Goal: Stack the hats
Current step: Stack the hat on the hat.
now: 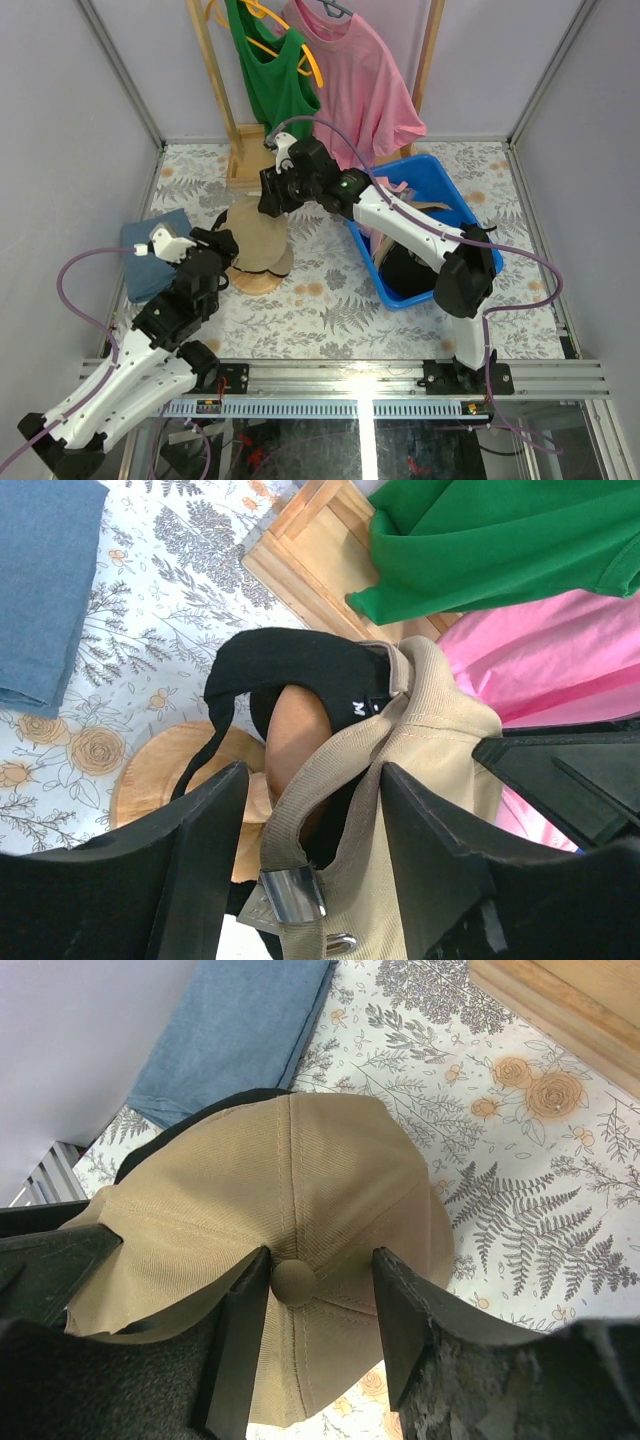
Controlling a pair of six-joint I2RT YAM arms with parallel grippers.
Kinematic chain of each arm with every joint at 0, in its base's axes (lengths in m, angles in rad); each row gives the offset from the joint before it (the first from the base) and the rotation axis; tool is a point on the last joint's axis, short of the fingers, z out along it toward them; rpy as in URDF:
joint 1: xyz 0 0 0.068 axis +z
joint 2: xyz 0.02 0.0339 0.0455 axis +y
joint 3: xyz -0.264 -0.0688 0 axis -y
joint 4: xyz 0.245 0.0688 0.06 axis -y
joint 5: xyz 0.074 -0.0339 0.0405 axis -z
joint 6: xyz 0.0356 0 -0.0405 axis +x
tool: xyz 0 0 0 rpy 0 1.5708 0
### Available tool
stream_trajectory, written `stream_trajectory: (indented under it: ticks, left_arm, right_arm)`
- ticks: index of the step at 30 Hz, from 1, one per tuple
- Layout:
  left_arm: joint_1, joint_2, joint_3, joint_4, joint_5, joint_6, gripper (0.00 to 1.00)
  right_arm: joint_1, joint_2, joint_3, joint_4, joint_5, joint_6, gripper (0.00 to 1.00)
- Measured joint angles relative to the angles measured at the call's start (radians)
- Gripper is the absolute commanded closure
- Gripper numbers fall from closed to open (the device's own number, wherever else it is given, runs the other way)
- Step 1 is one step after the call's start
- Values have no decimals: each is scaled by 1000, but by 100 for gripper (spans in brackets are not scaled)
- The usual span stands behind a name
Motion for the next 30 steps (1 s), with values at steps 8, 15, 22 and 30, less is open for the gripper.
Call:
stream_trajectory:
  ticks: [8,15,22,30]
  left_arm:
    - [0,2,26,-61,-19,-31,43]
    - [0,9,37,-103,-43,-46,46]
    - [0,29,37,-105,-58,-75,50]
    - [18,69,37,-80,-75,-108,55]
  right_arm:
    - [1,7,38,-37,5,-15,45]
    - [8,31,77,-48,10,-30,42]
    - [16,31,77,-54,29,-43,41]
    - [23,12,39,-50,50,-49,41]
